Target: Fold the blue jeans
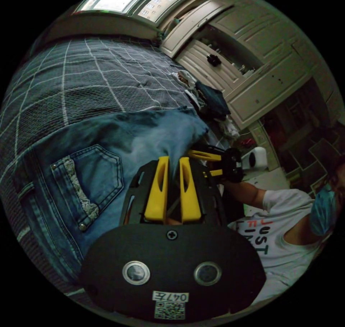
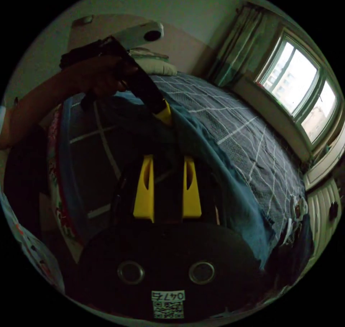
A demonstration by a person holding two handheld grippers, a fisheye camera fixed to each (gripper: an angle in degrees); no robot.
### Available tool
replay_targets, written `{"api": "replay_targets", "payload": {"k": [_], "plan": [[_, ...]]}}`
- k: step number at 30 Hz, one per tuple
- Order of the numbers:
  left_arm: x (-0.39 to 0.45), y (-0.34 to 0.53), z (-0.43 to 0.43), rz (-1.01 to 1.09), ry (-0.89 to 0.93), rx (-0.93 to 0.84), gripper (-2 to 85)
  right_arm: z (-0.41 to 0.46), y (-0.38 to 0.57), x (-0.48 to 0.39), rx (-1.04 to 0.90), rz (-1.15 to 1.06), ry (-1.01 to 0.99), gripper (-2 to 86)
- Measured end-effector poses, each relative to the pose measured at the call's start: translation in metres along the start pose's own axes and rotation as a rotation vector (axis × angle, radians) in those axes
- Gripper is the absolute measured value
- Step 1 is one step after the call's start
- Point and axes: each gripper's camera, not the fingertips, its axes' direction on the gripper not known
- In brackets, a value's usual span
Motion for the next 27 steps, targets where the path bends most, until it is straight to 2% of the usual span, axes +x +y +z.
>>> {"api": "replay_targets", "payload": {"k": [4, 7, 9, 12, 14, 19, 22, 25, 26, 27], "plan": [[-0.002, 0.012, -0.021, 0.018, 0.026, 0.054, 0.4, 0.005, 0.006, -0.006, -0.060, -0.101, -0.071, 2.5], [-0.005, 0.034, -0.060, -0.002, -0.073, 0.172, -0.6, -0.013, 0.024, 0.003, -0.136, -0.062, -0.217, 2.1], [-0.014, 0.052, -0.071, -0.087, -0.340, 0.145, -0.7, -0.022, 0.036, 0.008, -0.155, -0.038, -0.250, 1.7], [-0.031, 0.068, -0.061, -0.194, -0.549, 0.040, -0.8, 0.004, 0.055, 0.013, -0.290, -0.024, -0.333, 2.0], [-0.043, 0.075, -0.053, -0.256, -0.619, -0.010, -0.8, 0.003, 0.062, 0.019, -0.271, -0.003, -0.335, 2.7], [-0.052, 0.085, -0.057, -0.315, -0.608, 0.008, -0.9, -0.044, 0.070, 0.031, -0.131, 0.032, -0.322, 3.1], [-0.034, 0.085, -0.064, -0.273, -0.695, 0.027, -0.9, -0.061, 0.076, 0.047, -0.030, 0.065, -0.222, 2.8], [-0.028, 0.084, -0.054, -0.241, -0.719, -0.044, -0.8, -0.027, 0.086, 0.076, -0.148, 0.093, -0.105, 2.0], [-0.034, 0.084, -0.046, -0.264, -0.750, -0.106, -0.8, -0.001, 0.095, 0.087, -0.240, 0.094, -0.142, 1.2], [-0.035, 0.085, -0.047, -0.283, -0.738, -0.082, -0.8, 0.010, 0.100, 0.092, -0.274, 0.102, -0.192, 1.1]]}}
